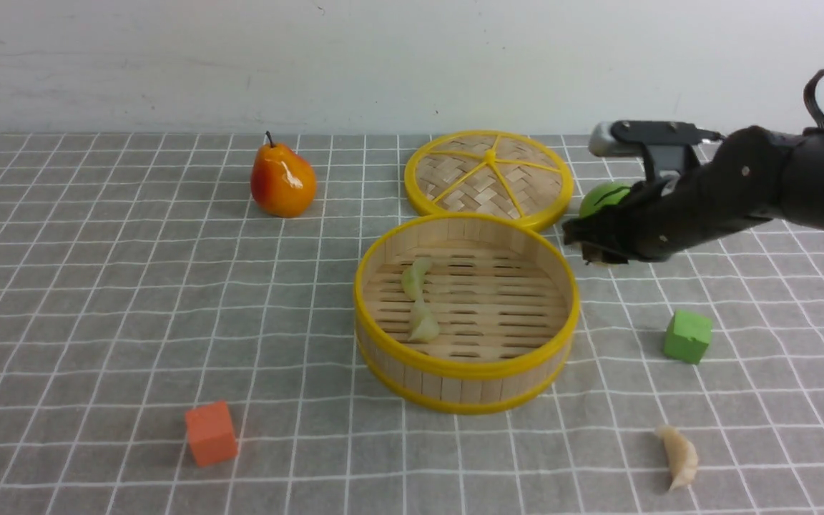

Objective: Put the dumplings into the steamer on the table with the grey tablecloth.

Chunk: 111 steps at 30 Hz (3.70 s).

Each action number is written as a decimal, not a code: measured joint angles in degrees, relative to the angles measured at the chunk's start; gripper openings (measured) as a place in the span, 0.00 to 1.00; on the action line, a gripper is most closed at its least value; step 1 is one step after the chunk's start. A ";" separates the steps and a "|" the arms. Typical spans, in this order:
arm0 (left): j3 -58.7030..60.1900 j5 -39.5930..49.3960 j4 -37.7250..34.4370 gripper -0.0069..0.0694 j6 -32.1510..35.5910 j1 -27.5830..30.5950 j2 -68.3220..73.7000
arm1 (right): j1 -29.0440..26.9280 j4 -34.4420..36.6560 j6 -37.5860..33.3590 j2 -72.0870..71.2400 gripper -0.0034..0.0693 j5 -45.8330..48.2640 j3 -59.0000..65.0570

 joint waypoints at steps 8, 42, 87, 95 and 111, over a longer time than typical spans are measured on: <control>10.10 -8.29 11.93 0.07 -9.96 0.00 -3.32 | 9.95 1.03 -3.62 3.19 0.29 -7.17 -0.05; 10.28 -15.43 10.54 0.07 -21.34 0.00 -3.62 | -1.72 -12.74 10.01 -19.61 0.60 23.14 21.68; 10.36 -22.00 14.42 0.09 -21.40 0.00 -3.62 | 11.65 5.32 -7.97 -3.49 0.48 -12.03 13.19; 10.36 -22.00 14.42 0.09 -21.40 0.00 -3.62 | 8.99 -0.14 -8.57 -25.49 0.60 -2.72 13.19; 10.36 -22.00 14.49 0.09 -21.40 0.00 -3.62 | 6.95 -2.02 -8.74 -66.54 0.02 6.23 34.30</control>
